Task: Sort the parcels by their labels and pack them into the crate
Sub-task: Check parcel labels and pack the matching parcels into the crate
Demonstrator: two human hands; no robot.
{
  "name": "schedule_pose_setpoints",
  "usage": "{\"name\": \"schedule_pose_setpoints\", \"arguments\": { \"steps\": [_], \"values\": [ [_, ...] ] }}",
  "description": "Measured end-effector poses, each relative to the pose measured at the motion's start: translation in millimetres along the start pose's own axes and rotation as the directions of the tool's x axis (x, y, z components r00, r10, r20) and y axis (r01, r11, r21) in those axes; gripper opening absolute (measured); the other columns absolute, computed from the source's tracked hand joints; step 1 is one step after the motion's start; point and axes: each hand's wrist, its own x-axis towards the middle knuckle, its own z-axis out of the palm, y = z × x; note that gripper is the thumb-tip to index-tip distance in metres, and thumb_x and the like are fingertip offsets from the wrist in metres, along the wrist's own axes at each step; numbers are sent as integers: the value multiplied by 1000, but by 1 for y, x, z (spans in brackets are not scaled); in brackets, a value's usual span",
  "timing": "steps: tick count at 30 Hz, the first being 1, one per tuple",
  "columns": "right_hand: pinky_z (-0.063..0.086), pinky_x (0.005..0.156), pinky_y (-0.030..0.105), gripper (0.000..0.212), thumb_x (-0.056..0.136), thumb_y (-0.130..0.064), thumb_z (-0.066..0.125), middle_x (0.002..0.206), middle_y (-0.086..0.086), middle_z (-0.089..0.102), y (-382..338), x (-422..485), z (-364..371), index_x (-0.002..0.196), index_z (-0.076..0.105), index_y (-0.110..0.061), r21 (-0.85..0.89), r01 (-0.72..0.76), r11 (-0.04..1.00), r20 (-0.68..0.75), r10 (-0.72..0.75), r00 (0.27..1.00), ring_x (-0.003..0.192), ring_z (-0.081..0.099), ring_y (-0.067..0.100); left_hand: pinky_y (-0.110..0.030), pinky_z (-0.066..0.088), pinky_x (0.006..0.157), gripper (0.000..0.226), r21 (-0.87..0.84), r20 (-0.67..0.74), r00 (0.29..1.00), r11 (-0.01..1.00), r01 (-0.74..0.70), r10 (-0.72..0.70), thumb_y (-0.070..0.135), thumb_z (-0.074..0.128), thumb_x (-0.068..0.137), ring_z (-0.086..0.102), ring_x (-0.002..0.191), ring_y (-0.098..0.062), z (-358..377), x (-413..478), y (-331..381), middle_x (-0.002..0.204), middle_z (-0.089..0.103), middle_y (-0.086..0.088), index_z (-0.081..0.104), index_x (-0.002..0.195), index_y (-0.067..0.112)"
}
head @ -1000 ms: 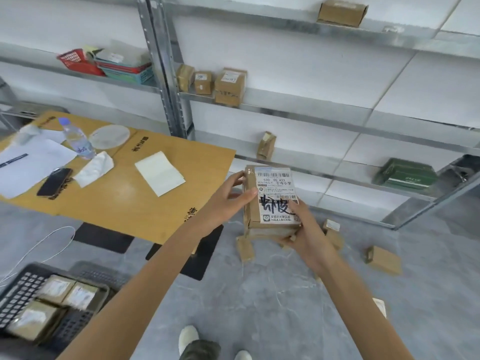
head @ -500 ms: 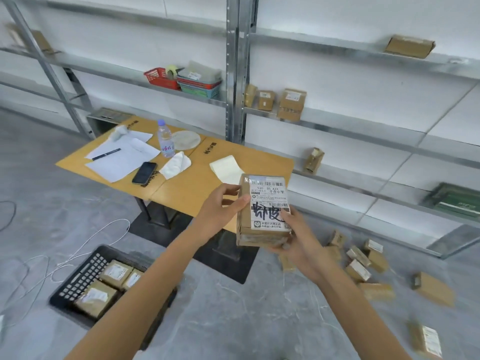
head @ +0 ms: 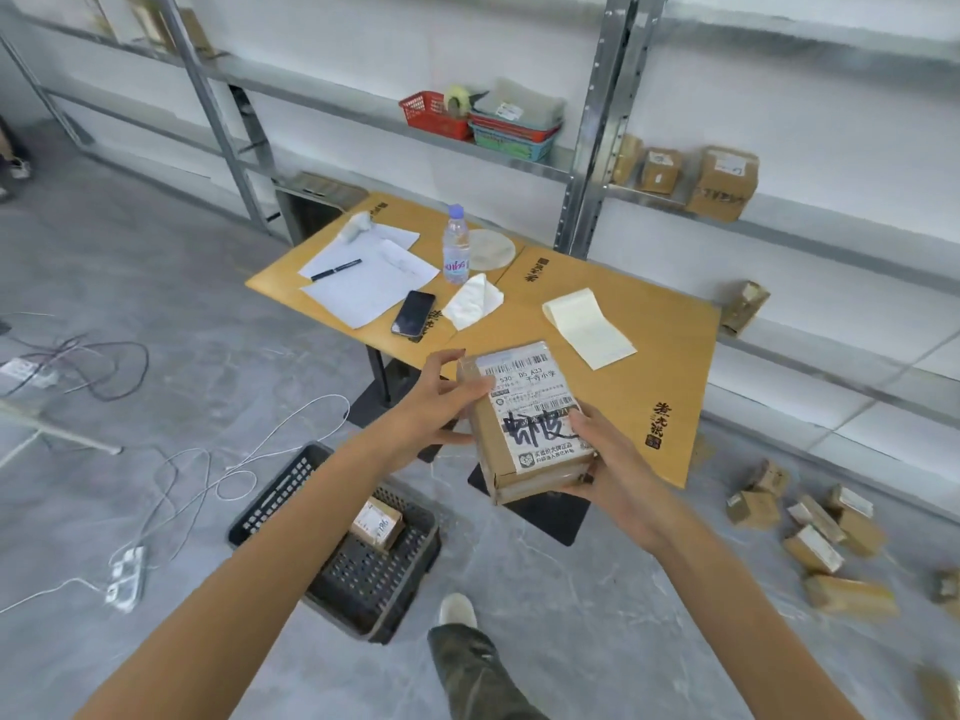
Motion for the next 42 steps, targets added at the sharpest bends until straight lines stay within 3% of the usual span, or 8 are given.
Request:
{"name": "schedule_pose_setpoints", "arguments": {
  "steps": [8, 13, 21, 26, 32, 37, 40, 42],
  "values": [
    [55, 83, 36, 54, 77, -59, 57, 110, -10, 67, 3, 116, 48, 121, 48, -29, 52, 27, 998, -194, -17, 981, 110, 62, 12, -43, 59, 76, 40, -100, -80, 995, 994, 49, -57, 32, 72, 79, 68, 99, -24, -87, 79, 18, 116, 64, -13, 51, 110, 17],
    [58, 82, 43, 82, 65, -62, 67, 110, -8, 66, 3, 171, 95, 132, 34, -29, 22, -49, 999, -181, 52, 982, 101, 68, 15, -45, 58, 78, 40, -125, -171, 985, 992, 12, -33, 31, 73, 78, 68, 99, -26, -145, 100, 20, 121, 60, -11, 47, 105, 15],
    [58, 65, 31, 81, 64, -53, 68, 113, 3, 61, 24, 223, 183, 129, 30, -23, 128, -50, 991, -320, 89, 943, 79, 71, 8, -36, 53, 85, 27, 259, -139, 990, 964, 56, -21, 43, 66, 82, 60, 99, -17, -257, 109, 15, 105, 60, 0, 49, 85, 23],
    [57, 69, 37, 78, 57, -59, 68, 107, 3, 67, 56, 232, 253, 120, 42, -20, 138, -93, 986, -431, 145, 891, 90, 69, 20, -35, 53, 86, 18, 307, -6, 999, 951, 46, -46, 40, 65, 84, 61, 98, -13, -332, 98, 5, 96, 63, 6, 56, 80, 24],
    [58, 71, 41, 61, 75, -47, 66, 110, 13, 64, 88, 231, 324, 120, 45, -12, 345, -89, 934, -485, 258, 836, 83, 72, 18, -40, 51, 95, 33, 283, 78, 993, 957, 64, -89, 34, 61, 89, 56, 110, -13, -382, 91, -7, 113, 58, 7, 56, 119, 21],
    [59, 72, 40, 41, 85, -41, 61, 79, 20, 68, 110, 226, 351, 73, 56, -3, 436, -35, 899, -524, 285, 803, 79, 73, 26, -37, 51, 93, 66, 347, 149, 967, 927, 145, -207, 42, 66, 83, 52, 118, -18, -377, 100, -35, 134, 45, 2, 36, 138, 20],
    [51, 94, 49, 36, 88, -40, 60, 85, 12, 70, 132, 229, 351, 95, 52, -6, 489, -101, 866, -546, 394, 740, 86, 71, 24, -37, 53, 90, 73, 337, 197, 945, 923, 187, -263, 40, 67, 82, 49, 124, -21, -366, 105, -63, 141, 39, 3, 28, 142, 25],
    [48, 97, 51, 44, 85, -42, 64, 105, 12, 63, 160, 228, 345, 112, 45, -13, 542, -181, 821, -527, 500, 687, 100, 65, 27, -38, 54, 89, 45, 313, 253, 927, 930, 191, -275, 35, 63, 87, 53, 119, -17, -359, 109, -87, 139, 45, 3, 42, 127, 35]
  ]
}}
